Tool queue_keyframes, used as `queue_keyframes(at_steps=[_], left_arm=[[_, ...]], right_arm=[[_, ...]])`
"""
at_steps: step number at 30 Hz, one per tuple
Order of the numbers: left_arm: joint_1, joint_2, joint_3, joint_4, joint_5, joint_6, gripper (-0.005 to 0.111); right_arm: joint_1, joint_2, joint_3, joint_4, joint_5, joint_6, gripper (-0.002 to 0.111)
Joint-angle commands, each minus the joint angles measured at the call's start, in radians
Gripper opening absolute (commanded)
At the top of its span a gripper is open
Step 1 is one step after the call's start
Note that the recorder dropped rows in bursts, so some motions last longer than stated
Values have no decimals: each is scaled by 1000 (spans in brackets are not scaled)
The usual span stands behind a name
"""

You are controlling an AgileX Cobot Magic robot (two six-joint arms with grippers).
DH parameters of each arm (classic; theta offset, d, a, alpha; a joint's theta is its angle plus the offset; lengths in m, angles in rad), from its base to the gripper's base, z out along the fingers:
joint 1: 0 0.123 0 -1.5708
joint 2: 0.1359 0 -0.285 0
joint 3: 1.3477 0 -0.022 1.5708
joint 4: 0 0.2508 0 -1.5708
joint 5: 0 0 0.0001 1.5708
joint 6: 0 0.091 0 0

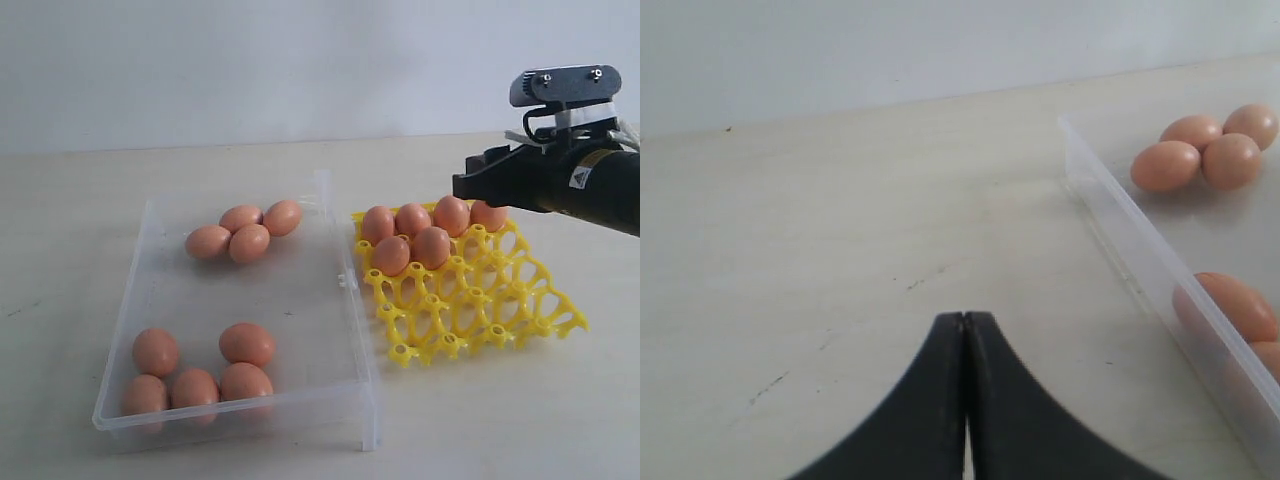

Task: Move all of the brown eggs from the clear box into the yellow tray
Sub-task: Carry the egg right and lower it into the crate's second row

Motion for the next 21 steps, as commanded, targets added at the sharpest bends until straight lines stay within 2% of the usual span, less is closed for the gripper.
queue_keyframes(at_steps=[1,21], left_arm=[[-1,-6,-5,-4,-8,-3,0],[-1,-6,-5,-4,-8,-3,0]], right_arm=[[-18,59,3,-33,-92,48,0],[-18,267,3,-29,-274,58,0]])
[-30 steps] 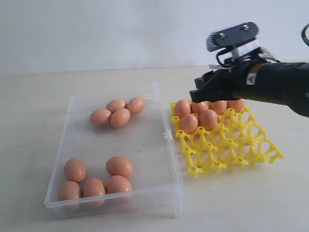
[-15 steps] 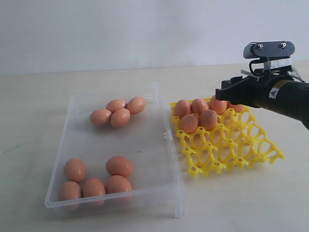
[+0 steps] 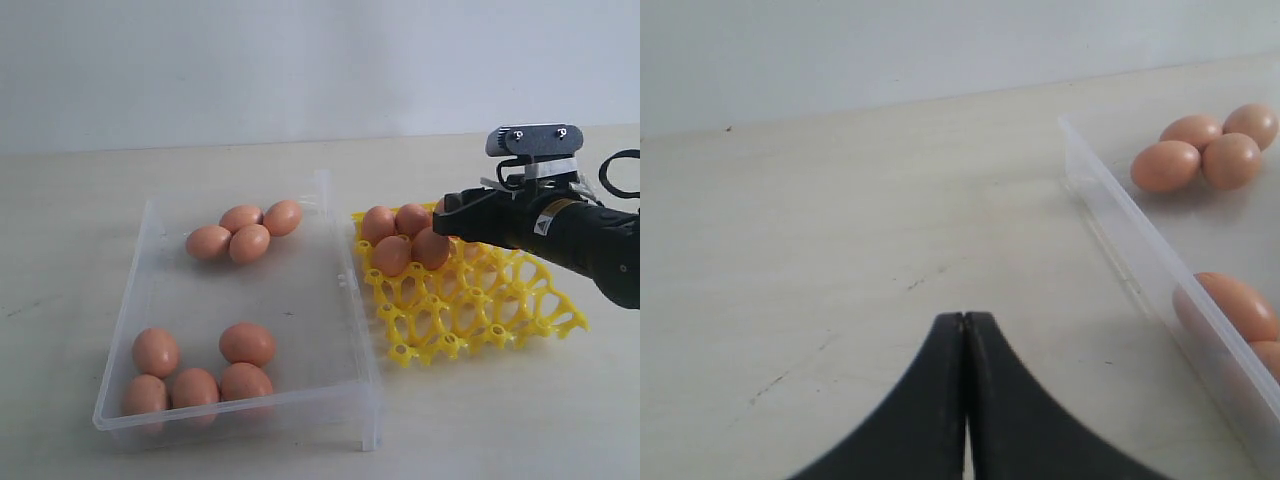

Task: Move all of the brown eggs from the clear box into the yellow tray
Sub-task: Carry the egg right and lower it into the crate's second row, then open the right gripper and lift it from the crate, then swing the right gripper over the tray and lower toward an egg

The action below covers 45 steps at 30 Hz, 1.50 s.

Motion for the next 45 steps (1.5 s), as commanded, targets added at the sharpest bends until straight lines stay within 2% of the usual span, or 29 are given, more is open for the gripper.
queue_keyframes(at_steps=[1,3,6,12,15,19,21,24,25,27,31,34,38,40,42,45], left_arm=[[-1,-6,-5,-4,-8,-3,0],[-1,-6,-5,-4,-8,-3,0],[-1,-6,-5,-4,-8,-3,0],[-1,-6,-5,-4,-8,-3,0],[-1,-6,-5,-4,-8,-3,0],[-1,-6,-5,-4,-8,-3,0],[-1,-6,-5,-4,-8,-3,0],[-1,-6,-5,-4,-8,-3,0],[-1,-6,-5,-4,-8,-3,0],[-1,-6,-5,-4,-8,-3,0],[-1,-6,-5,-4,-8,-3,0],[-1,-6,-5,-4,-8,-3,0],[-1,-6,-5,-4,-8,-3,0],[-1,-6,-5,-4,-8,-3,0],[-1,-6,-5,-4,-8,-3,0],[-1,-6,-5,-4,-8,-3,0]], right_arm=[[-5,32,3,-5,-35,0,0],[-5,35,-1,-5,-40,0,1],[-5,35,-1,-5,-60,0,11],[-5,35,-1,-9,-60,5,52],[-5,35,-1,-24,-53,5,59],[-5,-4,-1,-53,10,-4,59],[-5,-56,-1,-73,72,-33,53],[2,-180,-30,-122,233,-71,30],[19,-234,-67,-141,342,-71,18],[55,-299,-134,-145,513,-71,1],[187,-326,-359,-124,957,-73,0],[296,-285,-508,-11,1211,-151,0],[400,-210,-608,245,1313,-313,0],[450,-153,-655,298,1385,-412,1],[486,-81,-712,302,1478,-441,6],[530,29,-808,298,1608,-445,23]])
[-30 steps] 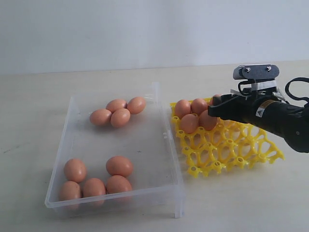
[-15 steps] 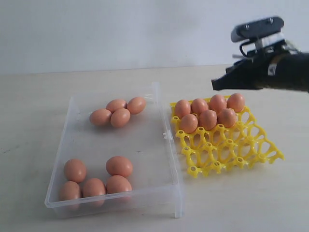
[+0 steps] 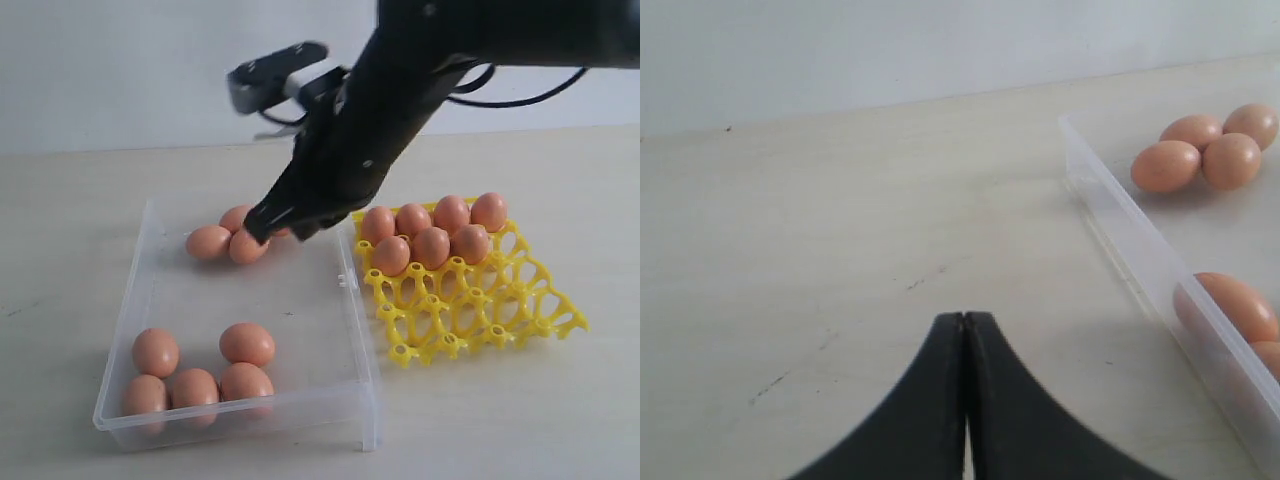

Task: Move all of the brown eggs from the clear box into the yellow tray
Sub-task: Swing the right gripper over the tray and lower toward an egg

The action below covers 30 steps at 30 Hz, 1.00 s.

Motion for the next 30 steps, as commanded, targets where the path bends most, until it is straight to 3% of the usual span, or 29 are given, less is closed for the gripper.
queue_keyframes(at_steps=[1,4,6,17,30], left_arm=[[-1,-6,-5,-4,-8,-3,0],[-1,-6,-5,-4,-8,-3,0],[-1,-6,-5,-4,-8,-3,0],[-1,-6,-5,-4,-8,-3,0],[-1,-6,-5,-4,-8,-3,0]], right_arm=[[64,163,-142,6,204,-42,32],[101,257,-247,-16,295,-42,53],[126,312,-310,-42,337,-37,61],[168,535,-601,-94,393,-37,61],[168,618,-605,-149,393,-17,58]])
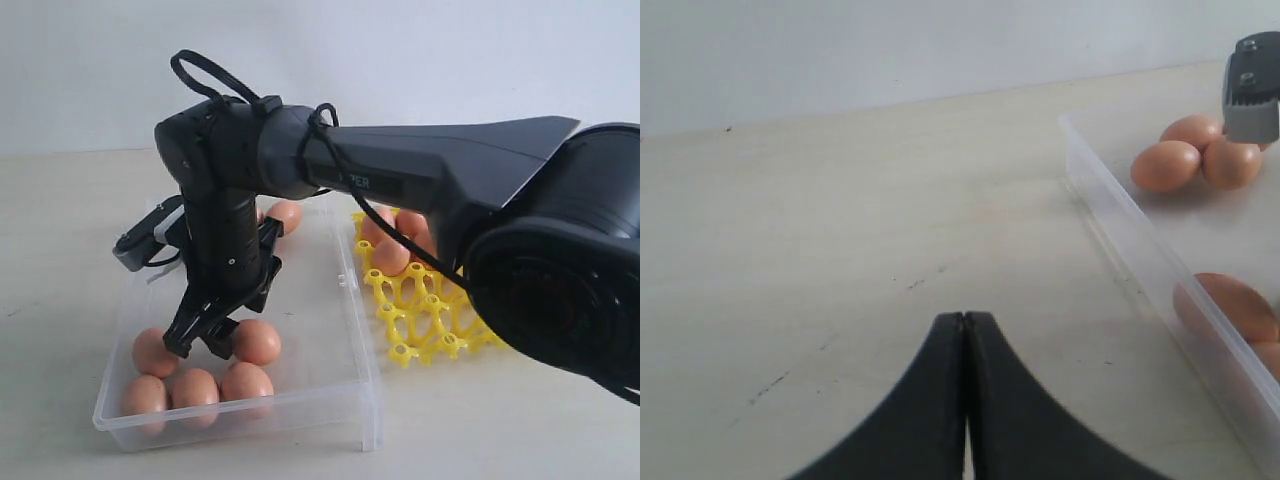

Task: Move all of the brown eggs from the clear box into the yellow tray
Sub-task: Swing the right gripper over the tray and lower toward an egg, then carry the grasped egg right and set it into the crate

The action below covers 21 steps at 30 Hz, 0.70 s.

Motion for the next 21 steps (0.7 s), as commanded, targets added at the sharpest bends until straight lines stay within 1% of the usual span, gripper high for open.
queue_keyframes(at_steps=[1,3,4,5,6,9,11,14,16,17,21], left_arm=[[-1,-6,-5,-4,-8,-3,0],[-1,-6,-5,-4,-8,-3,0],[-1,-6,-5,-4,-8,-3,0],[-1,-6,-5,-4,-8,-3,0],[-1,-6,-5,-4,-8,-3,0],[-1,-6,-5,-4,-8,-3,0],[-1,-6,-5,-4,-8,-3,0],[-1,-6,-5,-4,-8,-3,0],[-1,-6,-5,-4,-8,-3,0],[-1,-6,-5,-4,-8,-3,0],[-1,-6,-5,-4,-8,-3,0]], right_arm=[[2,15,-7,-14,3,14,55],[2,17,-7,-14,3,14,33],[0,13,-7,-14,3,14,18],[-2,13,-7,-14,3,11,7],[-5,11,-7,-14,3,9,0],[-12,-5,-7,-20,3,-10,0],[-26,-39,-7,-31,-4,34,0],[-61,-110,-5,-55,-167,119,0],[-85,-160,24,-77,-249,131,0],[-111,-206,76,-108,-298,149,0],[-176,-302,219,-193,-372,188,0]])
